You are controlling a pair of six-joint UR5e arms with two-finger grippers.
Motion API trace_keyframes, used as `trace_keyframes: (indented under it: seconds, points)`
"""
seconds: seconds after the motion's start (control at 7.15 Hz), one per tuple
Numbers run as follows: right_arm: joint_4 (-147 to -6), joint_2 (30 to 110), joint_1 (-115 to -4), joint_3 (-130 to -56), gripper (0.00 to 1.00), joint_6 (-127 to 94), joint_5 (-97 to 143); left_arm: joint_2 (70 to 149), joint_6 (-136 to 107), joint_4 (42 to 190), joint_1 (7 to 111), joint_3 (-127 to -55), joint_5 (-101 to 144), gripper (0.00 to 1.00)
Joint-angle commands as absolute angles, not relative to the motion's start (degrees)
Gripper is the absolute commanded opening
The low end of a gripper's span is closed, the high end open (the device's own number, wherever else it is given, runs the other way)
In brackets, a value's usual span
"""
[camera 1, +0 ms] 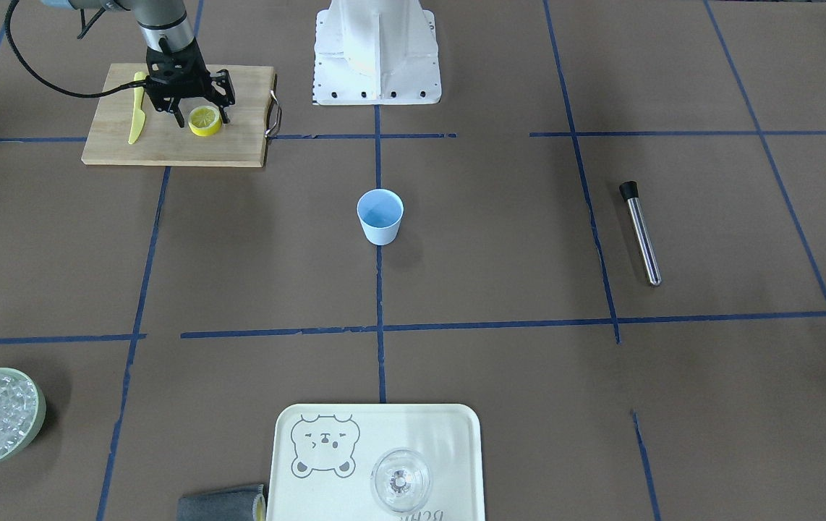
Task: Squeeze lemon into cup
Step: 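Close the right gripper on the lemon slice and lift it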
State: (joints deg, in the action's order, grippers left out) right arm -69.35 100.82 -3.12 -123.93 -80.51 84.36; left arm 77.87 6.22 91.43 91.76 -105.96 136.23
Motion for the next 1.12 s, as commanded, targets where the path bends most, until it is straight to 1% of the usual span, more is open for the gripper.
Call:
trace_keyframes:
  seconds: [0.0,0.14,0.28,0.42,0.7,0.84,0.98]
  points:
    - [-69.3,101.3,-3.2,-124.0,0.46,-80.5,84.5,77.9,6.2,91.4,91.8,-106.1,136.2,1.00]
    - [-69.3,101.3,-3.3,-124.1,0.23,-80.5,84.5,77.9,6.2,91.4,91.8,-106.7,136.2,1.00]
    - [-69.3,101.3,-3.3,-124.4,0.10,-80.5,84.4,77.8,6.2,91.3,91.8,-107.5,136.1,1.00]
    - [-69.3,101.3,-3.3,-125.1,0.08,-80.5,84.3,77.8,6.2,91.3,91.8,-107.4,136.1,1.00]
    - [-69.7,102.5,-3.4,-129.9,0.09,-80.6,84.5,77.8,6.2,91.3,91.8,-107.1,136.1,1.00]
    - [-70.0,102.4,-3.4,-131.0,0.12,-80.6,84.5,77.5,6.2,91.3,91.8,-107.3,136.1,1.00]
    - [-70.2,102.0,-3.9,-131.0,0.12,-80.6,84.4,77.3,6.2,91.3,91.8,-107.4,136.1,1.00]
